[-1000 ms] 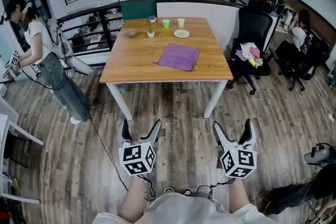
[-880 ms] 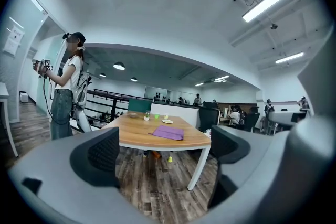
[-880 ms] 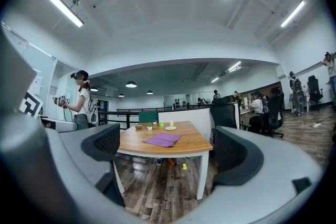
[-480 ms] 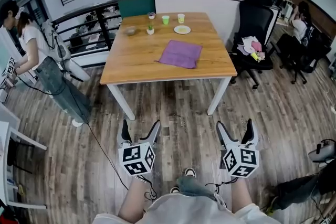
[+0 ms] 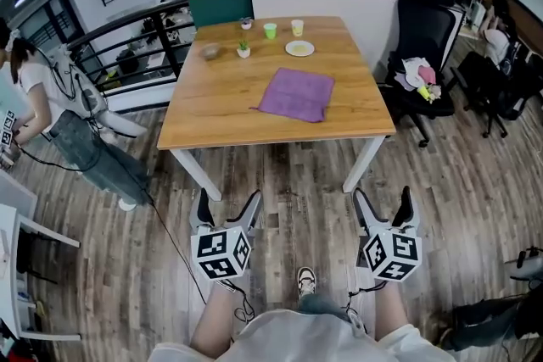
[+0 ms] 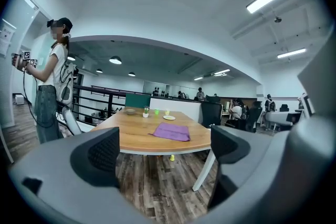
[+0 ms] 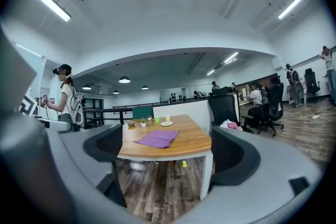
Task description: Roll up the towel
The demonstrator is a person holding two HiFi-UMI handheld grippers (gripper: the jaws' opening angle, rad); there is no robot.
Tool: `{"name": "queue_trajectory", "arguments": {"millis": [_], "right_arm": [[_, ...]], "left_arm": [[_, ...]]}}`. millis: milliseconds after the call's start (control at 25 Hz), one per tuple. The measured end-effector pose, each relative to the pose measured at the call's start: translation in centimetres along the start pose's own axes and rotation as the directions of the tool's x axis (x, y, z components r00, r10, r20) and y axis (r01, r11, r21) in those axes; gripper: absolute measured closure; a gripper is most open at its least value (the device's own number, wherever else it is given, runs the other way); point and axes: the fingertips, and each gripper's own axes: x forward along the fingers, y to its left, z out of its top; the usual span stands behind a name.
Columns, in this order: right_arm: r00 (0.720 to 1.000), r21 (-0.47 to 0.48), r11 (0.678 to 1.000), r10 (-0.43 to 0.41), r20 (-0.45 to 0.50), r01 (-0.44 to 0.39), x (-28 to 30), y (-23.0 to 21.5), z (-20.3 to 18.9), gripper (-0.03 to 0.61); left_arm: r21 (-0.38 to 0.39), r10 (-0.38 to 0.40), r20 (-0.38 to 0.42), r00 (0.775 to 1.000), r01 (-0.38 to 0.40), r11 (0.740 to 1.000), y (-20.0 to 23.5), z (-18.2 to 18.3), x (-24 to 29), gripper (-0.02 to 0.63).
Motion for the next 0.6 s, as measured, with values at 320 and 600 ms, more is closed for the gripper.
{"name": "queue_trajectory", "arguments": {"millis": [320, 600], "right_arm": [[0.999, 0.005, 0.999, 0.040, -0.027, -0.040, 9.2, -1.1, 0.7, 0.054], [0.998, -0.010, 0.999, 0.049, -0.050, -0.049, 15.2, -3.1, 1.4, 0.072]], "left_arm": [[-0.015, 0.041, -0.021, 0.999, -0.041, 0.999, 1.0, 1.1, 7.6, 0.080], [-0.018, 0.056, -0.004, 0.998, -0.056, 0.998, 1.0, 2.8, 13.8, 0.080]]}}
